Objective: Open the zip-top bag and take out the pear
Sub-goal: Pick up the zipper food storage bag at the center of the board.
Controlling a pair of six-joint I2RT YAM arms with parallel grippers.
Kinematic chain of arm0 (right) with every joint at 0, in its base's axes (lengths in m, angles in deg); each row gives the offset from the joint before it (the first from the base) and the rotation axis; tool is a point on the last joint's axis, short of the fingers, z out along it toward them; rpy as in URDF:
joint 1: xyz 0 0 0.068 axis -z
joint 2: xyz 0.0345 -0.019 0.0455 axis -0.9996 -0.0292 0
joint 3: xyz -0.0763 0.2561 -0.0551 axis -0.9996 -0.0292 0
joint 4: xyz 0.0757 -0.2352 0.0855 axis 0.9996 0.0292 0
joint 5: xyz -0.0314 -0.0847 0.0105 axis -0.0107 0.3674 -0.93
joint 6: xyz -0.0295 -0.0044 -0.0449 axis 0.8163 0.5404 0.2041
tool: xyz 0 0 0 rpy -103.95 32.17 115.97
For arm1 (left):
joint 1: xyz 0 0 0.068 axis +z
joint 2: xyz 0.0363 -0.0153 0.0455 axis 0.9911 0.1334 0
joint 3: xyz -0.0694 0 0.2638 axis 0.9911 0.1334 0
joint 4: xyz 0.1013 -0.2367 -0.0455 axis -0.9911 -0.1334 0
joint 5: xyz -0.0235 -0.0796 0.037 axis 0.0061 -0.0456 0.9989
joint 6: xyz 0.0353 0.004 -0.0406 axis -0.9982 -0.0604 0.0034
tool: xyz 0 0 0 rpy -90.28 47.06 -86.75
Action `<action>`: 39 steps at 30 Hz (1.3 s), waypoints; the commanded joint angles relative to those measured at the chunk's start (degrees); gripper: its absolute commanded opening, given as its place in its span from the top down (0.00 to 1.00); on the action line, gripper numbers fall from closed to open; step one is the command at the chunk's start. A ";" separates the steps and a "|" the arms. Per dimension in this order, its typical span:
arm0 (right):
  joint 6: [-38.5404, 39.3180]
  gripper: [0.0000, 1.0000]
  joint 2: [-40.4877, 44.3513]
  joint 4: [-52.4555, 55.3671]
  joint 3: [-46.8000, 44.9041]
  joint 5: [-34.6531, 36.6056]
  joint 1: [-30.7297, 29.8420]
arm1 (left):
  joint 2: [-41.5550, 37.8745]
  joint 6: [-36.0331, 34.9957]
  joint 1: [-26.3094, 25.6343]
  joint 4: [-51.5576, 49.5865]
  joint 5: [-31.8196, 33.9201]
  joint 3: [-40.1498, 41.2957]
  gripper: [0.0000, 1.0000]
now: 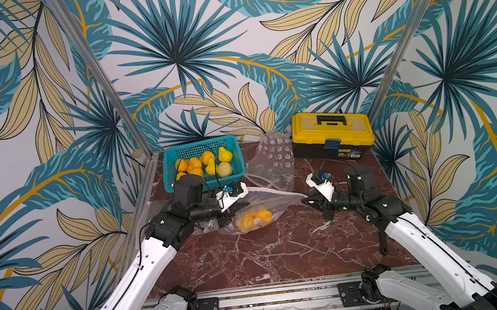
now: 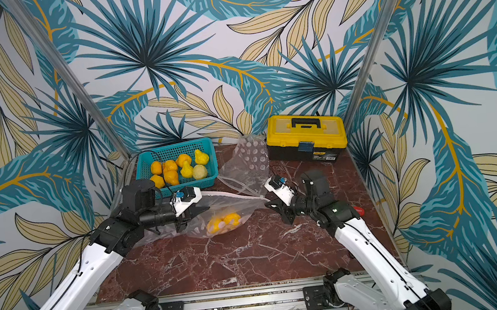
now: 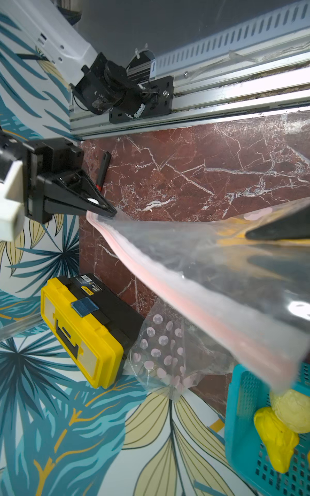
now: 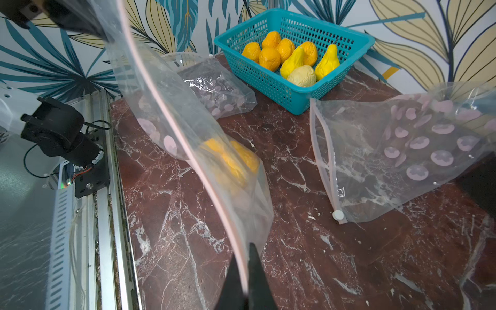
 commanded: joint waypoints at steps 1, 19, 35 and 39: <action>-1.61 1.00 2.33 1.23 3.71 -1.72 -0.09 | -0.35 4.31 0.41 0.60 5.26 -0.95 0.51; -6.73 1.00 -3.97 8.44 17.46 -0.20 -3.46 | 2.08 16.03 0.26 0.59 -1.60 -20.01 0.21; -7.42 1.00 -10.51 13.28 25.73 3.87 -9.22 | 19.17 19.10 -10.42 -1.74 -5.92 -28.91 0.20; -6.84 1.00 -11.63 15.23 27.16 4.33 -10.83 | 22.11 16.38 -10.60 -5.95 -6.84 -31.29 0.30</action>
